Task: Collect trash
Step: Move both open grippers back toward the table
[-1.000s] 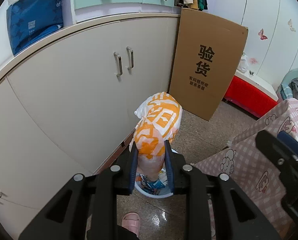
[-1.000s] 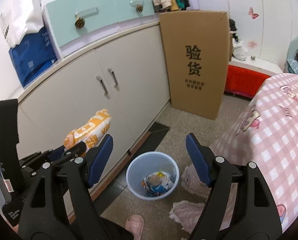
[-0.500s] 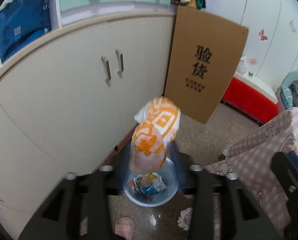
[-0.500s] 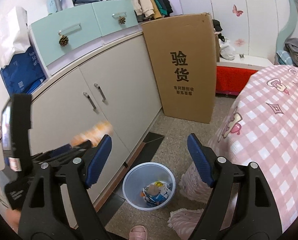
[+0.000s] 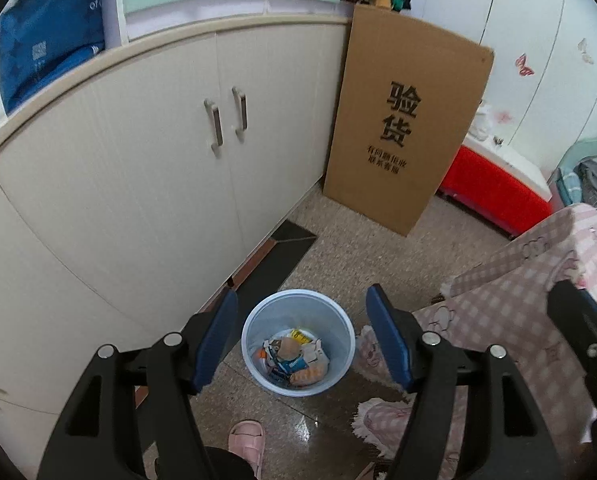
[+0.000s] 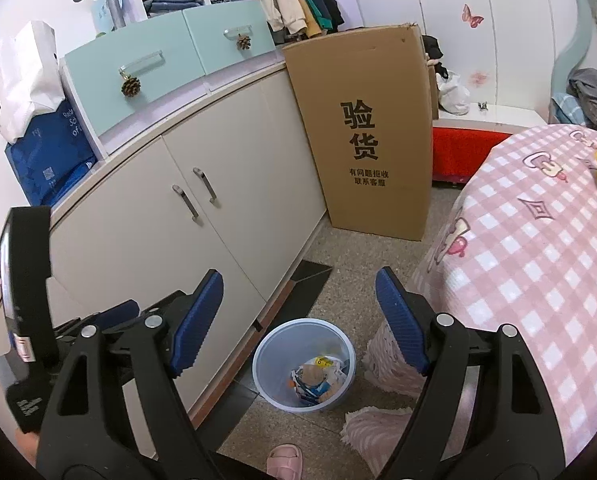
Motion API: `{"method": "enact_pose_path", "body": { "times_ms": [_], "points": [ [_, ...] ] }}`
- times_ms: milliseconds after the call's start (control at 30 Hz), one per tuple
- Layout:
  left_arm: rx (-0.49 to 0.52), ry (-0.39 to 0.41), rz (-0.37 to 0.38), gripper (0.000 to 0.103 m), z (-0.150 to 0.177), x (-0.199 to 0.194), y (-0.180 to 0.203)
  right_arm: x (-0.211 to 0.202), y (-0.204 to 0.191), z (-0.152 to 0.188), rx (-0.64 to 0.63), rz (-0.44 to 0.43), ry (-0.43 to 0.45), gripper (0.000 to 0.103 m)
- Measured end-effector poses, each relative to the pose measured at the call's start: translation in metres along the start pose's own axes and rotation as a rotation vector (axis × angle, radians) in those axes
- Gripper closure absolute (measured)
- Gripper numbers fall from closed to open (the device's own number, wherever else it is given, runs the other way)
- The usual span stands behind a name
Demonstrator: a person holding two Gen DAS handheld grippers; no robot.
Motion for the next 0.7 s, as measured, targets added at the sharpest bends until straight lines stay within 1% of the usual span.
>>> {"method": "enact_pose_path", "body": {
  "times_ms": [367, 533, 700],
  "points": [
    [0.029, 0.117, 0.023, 0.032, 0.001, -0.074, 0.016, -0.062, 0.002, -0.008, 0.002, 0.000, 0.081, 0.024],
    [0.053, 0.171, 0.038, 0.030, 0.005, -0.107, 0.032, -0.096, 0.014, -0.011, 0.021, 0.004, 0.129, 0.023],
    [0.083, 0.213, 0.061, 0.029, 0.009, -0.134, 0.055, -0.132, 0.037, -0.015, 0.042, 0.021, 0.178, 0.022]
  ]
}}
Point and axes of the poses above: each gripper's, at about its wrist camera, not at the fingertips, and x roughly the way its jaws point, y to its right, z to its underside, the point moved 2 cm from there along x, roughly the way its jaws point, and after that the axes turned 10 degrees about x, right-handed, at the moved point
